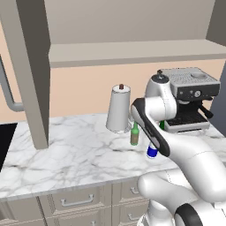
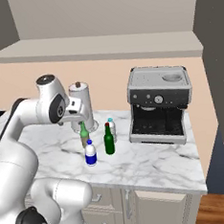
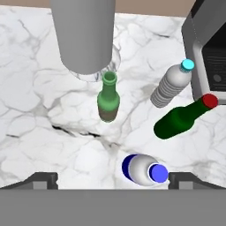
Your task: Sort all alcoholic drinks to one cabinet, and non-alcoholic drinks to the other.
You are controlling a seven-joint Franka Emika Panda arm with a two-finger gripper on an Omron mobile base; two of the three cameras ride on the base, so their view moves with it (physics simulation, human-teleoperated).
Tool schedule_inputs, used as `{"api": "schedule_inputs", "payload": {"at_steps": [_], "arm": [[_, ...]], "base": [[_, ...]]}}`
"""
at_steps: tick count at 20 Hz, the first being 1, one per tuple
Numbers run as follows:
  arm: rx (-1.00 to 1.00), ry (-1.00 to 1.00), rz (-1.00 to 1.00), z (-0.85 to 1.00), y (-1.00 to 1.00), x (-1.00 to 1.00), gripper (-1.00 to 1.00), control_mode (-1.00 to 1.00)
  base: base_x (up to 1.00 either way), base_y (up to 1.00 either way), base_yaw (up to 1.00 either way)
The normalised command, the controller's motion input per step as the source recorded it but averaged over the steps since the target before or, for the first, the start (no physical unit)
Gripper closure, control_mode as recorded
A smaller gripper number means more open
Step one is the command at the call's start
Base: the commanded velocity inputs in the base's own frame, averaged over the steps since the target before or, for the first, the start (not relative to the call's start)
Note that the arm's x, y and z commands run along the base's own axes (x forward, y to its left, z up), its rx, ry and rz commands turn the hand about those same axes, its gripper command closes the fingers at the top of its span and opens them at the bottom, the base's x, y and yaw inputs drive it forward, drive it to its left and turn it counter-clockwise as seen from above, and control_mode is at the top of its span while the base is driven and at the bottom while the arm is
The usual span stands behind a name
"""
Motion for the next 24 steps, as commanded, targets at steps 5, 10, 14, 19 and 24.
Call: {"api": "schedule_inputs", "payload": {"at_steps": [5,10,14,19,24], "arm": [[0.02,0.0,-0.01,-0.11,0.0,0.15,-1.0,-1.0],[0.02,0.0,-0.03,-0.09,0.0,0.17,-1.0,-1.0],[0.01,0.0,-0.02,-0.1,0.0,0.11,-1.0,-1.0],[0.0,0.0,-0.01,-0.13,0.0,0.1,-1.0,-1.0],[0.0,-0.01,0.0,-0.1,0.04,0.04,-1.0,-1.0]], "base": [[0.0,0.0,0.0],[0.0,0.0,0.0],[0.0,0.0,0.0],[0.0,0.0,0.0],[0.0,0.0,0.0]]}}
